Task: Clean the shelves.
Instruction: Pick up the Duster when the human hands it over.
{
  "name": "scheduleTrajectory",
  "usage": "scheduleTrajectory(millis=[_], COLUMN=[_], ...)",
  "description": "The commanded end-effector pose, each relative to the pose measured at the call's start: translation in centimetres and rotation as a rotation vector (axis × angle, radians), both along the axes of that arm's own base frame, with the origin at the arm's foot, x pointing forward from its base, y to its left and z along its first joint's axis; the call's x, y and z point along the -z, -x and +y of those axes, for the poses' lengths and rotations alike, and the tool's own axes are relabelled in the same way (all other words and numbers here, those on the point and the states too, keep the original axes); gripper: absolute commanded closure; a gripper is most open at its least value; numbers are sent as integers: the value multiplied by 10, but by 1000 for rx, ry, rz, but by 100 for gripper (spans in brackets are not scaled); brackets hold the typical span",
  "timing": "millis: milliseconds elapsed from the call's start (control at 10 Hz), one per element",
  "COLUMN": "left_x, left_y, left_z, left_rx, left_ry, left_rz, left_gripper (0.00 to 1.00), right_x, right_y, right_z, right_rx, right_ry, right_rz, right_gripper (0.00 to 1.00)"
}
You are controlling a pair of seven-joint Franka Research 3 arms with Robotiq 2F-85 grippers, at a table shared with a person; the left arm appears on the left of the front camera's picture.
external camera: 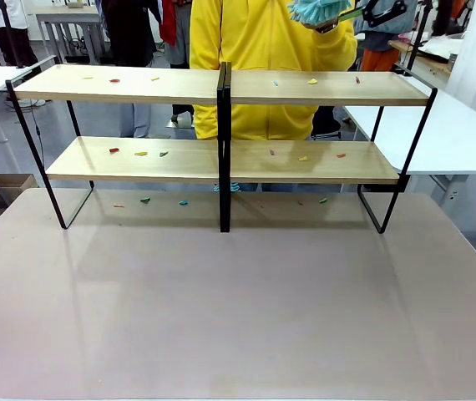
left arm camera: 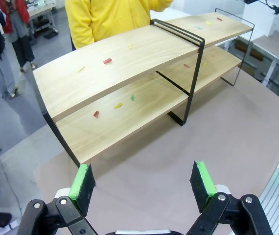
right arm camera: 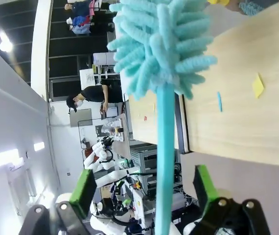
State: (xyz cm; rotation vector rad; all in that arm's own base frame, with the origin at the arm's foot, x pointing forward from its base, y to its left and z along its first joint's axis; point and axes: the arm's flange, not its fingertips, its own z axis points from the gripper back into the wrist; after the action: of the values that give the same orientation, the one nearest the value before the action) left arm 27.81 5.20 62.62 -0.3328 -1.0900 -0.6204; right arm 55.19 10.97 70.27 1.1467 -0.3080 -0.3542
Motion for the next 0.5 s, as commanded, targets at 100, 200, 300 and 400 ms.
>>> scheduleTrajectory(millis=[100,200,300,400], left_x=[1,1,1,1], left_y=[-1,-1,-1,-1], left_z=[1,1,1,1], left_rx=[5,5,5,5], left_ry=[-3,-3,-3,-3], left_rz=[-3,-3,-3,-3], left_gripper=[0,0,0,0], right_x=[-6,-6,-6,-5], right_y=[-5,-4,-4,-5], right_z=[2,1,0,1], right_rx=[50,51,52,59], right_ry=[-8,-3,5,24], right_rz=[21,20,22,14], right_gripper=[0,0,0,56])
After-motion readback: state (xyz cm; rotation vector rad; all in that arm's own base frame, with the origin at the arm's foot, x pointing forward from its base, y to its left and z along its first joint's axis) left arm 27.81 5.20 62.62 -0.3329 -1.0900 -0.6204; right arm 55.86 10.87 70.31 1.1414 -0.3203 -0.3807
